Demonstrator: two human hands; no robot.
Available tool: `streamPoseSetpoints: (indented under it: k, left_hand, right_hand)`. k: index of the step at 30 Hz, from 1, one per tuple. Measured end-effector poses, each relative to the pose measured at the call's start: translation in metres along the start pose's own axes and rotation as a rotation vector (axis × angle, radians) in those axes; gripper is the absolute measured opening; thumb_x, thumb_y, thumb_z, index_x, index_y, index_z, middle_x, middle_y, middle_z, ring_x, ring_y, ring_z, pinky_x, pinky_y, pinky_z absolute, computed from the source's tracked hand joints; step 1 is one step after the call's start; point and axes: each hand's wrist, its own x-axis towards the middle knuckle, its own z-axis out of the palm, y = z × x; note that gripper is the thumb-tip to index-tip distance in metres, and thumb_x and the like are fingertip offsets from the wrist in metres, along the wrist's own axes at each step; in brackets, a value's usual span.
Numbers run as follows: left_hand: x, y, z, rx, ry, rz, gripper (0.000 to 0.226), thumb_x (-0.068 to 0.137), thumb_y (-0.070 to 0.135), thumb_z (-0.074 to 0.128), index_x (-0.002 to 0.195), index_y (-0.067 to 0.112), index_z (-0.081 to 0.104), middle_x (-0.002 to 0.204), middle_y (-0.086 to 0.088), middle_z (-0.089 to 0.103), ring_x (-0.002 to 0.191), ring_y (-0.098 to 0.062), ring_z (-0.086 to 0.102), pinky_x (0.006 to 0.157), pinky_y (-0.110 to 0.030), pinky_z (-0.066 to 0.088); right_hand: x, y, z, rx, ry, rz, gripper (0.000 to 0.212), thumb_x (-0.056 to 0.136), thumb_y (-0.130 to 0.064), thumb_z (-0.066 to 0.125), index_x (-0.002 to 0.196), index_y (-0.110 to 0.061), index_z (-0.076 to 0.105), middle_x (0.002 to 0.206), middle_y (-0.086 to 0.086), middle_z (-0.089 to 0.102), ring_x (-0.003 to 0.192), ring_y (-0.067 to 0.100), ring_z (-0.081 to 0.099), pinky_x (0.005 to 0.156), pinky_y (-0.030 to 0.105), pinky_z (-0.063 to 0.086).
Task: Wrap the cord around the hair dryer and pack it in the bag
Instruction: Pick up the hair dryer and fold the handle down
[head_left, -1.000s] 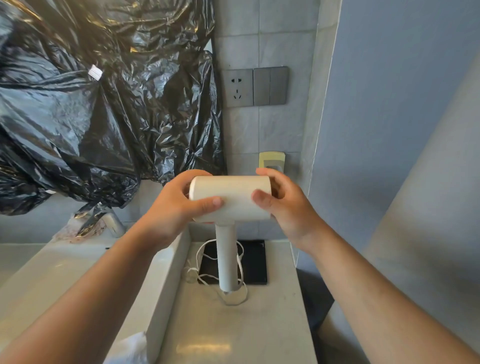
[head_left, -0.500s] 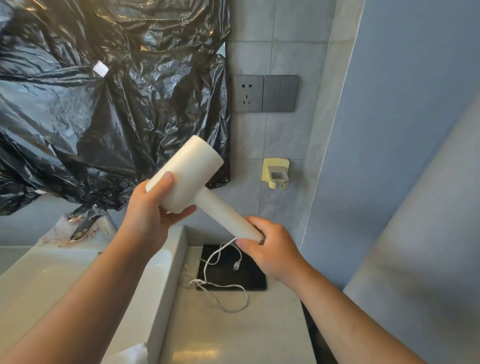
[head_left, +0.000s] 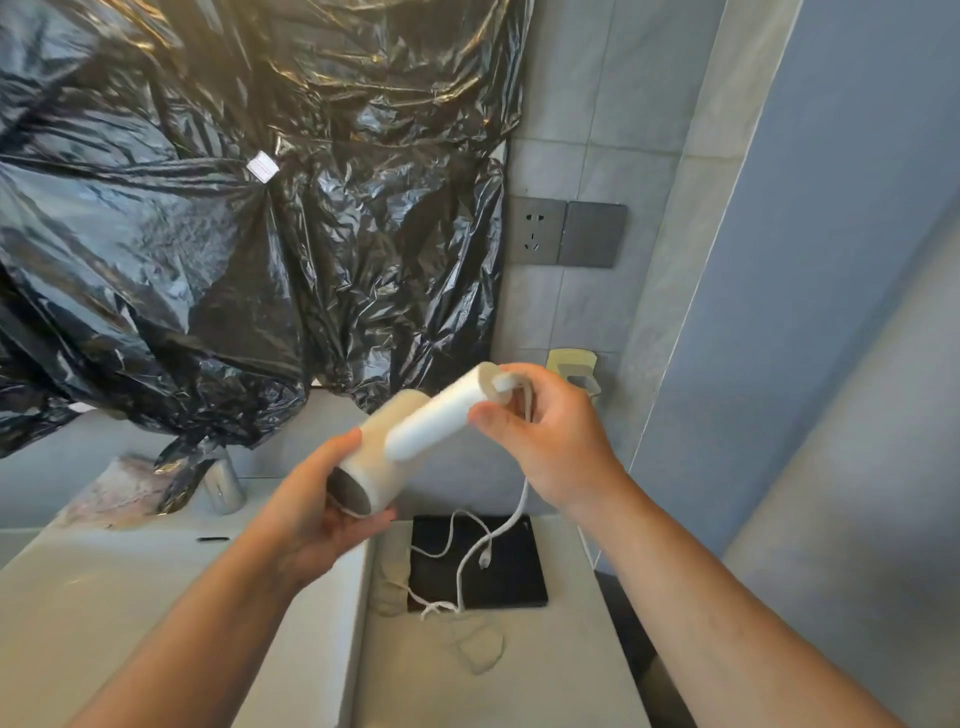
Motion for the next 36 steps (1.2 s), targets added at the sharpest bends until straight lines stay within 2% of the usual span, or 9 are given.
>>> streamPoseSetpoints:
  k: [2, 5, 9, 13, 19, 25, 31, 33, 36]
  left_hand:
    - [-0.002, -0.003, -0.002, -0.052, -0.07, -0.128, 0.044, 0.081, 0.041, 0.072, 0.119, 0.02, 0.064, 0.11, -0.013, 0.059, 0.09, -0.034, 0.066, 0.051, -0.039, 0.061]
    - [-0.008, -0.006, 0.0, -0.139, -0.219, -0.27, 0.044, 0.081, 0.045, 0.065, 0.114, 0.015, 0.066, 0.088, -0.02, 0.063, 0.059, -0.035, 0.063, 0.04, -0.031, 0.056]
    - [-0.01, -0.005, 0.001, -0.19, -0.34, -0.336, 0.064, 0.064, 0.049, 0.064, 0.109, 0.004, 0.067, 0.077, -0.021, 0.06, 0.046, -0.029, 0.06, 0.036, -0.022, 0.05]
    - [-0.008, -0.008, 0.001, -0.227, -0.354, -0.311, 0.059, 0.078, 0.051, 0.057, 0.112, 0.005, 0.065, 0.078, -0.02, 0.058, 0.046, -0.027, 0.06, 0.035, -0.021, 0.049]
    - [-0.007, -0.015, 0.0, -0.378, -0.385, -0.283, 0.058, 0.079, 0.051, 0.057, 0.112, 0.004, 0.063, 0.083, -0.018, 0.054, 0.051, -0.025, 0.059, 0.036, -0.018, 0.048]
    - [-0.015, -0.011, 0.009, -0.362, -0.418, -0.261, 0.058, 0.081, 0.053, 0.054, 0.107, 0.003, 0.066, 0.08, -0.018, 0.054, 0.049, -0.027, 0.061, 0.034, -0.02, 0.049]
    - [-0.017, -0.014, 0.01, -0.387, -0.43, -0.233, 0.058, 0.082, 0.052, 0.054, 0.094, -0.001, 0.073, 0.077, -0.016, 0.058, 0.054, -0.027, 0.061, 0.035, -0.021, 0.05]
    - [-0.018, -0.015, 0.011, -0.378, -0.45, -0.259, 0.06, 0.081, 0.053, 0.054, 0.086, -0.003, 0.076, 0.075, -0.017, 0.058, 0.051, -0.026, 0.061, 0.035, -0.021, 0.05]
    - [-0.021, -0.013, 0.016, -0.348, -0.517, -0.316, 0.06, 0.079, 0.053, 0.054, 0.096, -0.002, 0.071, 0.076, -0.02, 0.056, 0.042, -0.026, 0.06, 0.032, -0.022, 0.049]
  right_hand:
    - [0.004, -0.006, 0.009, 0.125, -0.052, 0.009, 0.004, 0.085, -0.027, 0.066, 0.088, -0.026, 0.069, 0.076, -0.005, 0.068, 0.073, 0.012, 0.061, 0.07, 0.027, 0.052]
    - [0.006, -0.004, 0.019, 0.314, -0.08, 0.117, 0.019, 0.089, -0.028, 0.056, 0.092, -0.017, 0.071, 0.068, 0.002, 0.064, 0.061, 0.015, 0.052, 0.069, 0.034, 0.049]
    - [-0.002, 0.0, 0.029, 0.283, -0.117, 0.237, 0.02, 0.095, -0.023, 0.056, 0.088, -0.009, 0.068, 0.062, 0.002, 0.059, 0.054, 0.014, 0.053, 0.075, 0.046, 0.051]
    - [-0.004, 0.001, 0.036, 0.295, -0.145, 0.331, 0.02, 0.095, -0.024, 0.056, 0.082, -0.011, 0.063, 0.063, 0.002, 0.059, 0.055, 0.016, 0.05, 0.068, 0.039, 0.053]
    - [-0.01, 0.005, 0.037, 0.365, -0.261, 0.33, 0.016, 0.093, -0.008, 0.056, 0.079, -0.01, 0.063, 0.067, 0.005, 0.06, 0.057, 0.015, 0.053, 0.084, 0.049, 0.053]
    - [-0.009, 0.01, 0.036, 0.145, -0.097, 0.417, 0.032, 0.088, -0.038, 0.065, 0.075, -0.01, 0.054, 0.059, -0.001, 0.053, 0.048, 0.014, 0.049, 0.061, 0.035, 0.052]
    - [-0.001, 0.022, 0.024, 0.206, -0.166, 0.455, 0.022, 0.085, -0.027, 0.07, 0.075, -0.015, 0.055, 0.069, 0.007, 0.052, 0.054, 0.016, 0.053, 0.069, 0.04, 0.049]
    - [0.0, 0.023, 0.025, 0.212, -0.136, 0.495, 0.021, 0.085, -0.027, 0.07, 0.083, -0.013, 0.054, 0.077, 0.008, 0.055, 0.054, 0.014, 0.052, 0.059, 0.033, 0.048]
    - [0.0, 0.025, 0.03, 0.195, -0.062, 0.577, 0.041, 0.079, -0.042, 0.073, 0.103, -0.014, 0.055, 0.095, 0.008, 0.061, 0.051, 0.01, 0.048, 0.047, 0.024, 0.041]
